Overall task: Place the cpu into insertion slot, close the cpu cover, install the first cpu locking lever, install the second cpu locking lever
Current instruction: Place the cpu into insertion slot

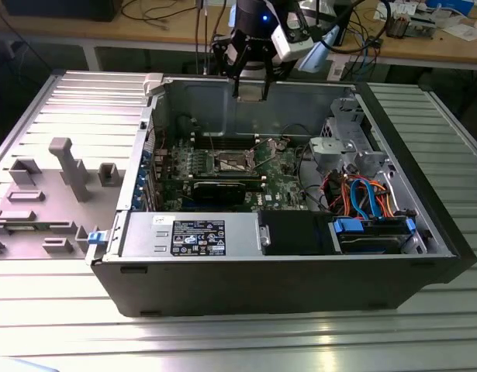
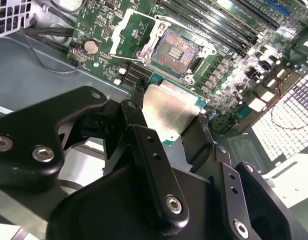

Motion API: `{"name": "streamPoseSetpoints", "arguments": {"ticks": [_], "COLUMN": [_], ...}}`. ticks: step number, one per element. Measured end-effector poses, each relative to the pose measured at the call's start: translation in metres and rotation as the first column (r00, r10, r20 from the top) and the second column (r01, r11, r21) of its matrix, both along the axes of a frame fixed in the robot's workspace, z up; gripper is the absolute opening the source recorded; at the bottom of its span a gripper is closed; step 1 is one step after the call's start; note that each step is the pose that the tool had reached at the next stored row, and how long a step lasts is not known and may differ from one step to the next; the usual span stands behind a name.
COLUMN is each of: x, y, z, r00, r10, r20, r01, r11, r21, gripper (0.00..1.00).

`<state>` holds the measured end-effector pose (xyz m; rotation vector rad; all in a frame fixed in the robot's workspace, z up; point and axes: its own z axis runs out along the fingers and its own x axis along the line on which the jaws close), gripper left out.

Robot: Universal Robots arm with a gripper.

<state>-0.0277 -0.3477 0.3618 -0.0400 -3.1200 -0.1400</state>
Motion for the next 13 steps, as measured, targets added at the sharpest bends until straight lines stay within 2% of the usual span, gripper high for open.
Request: {"name": "streamPoseSetpoints", "arguments": {"ticks": [1, 13], "x": [-0.0048, -0.0073], "y": [0.0000, 0.0000], "z": [-0.0038, -0.0050], "r00": [1.0000, 1.0000], "r10": [0.000, 0.000], "r20": [0.0000, 0.0000], "r01": [0.000, 0.000], "r11": [1.0000, 1.0000], "r21": [0.0001, 0.0000], "gripper": [0.55, 0.55]}}
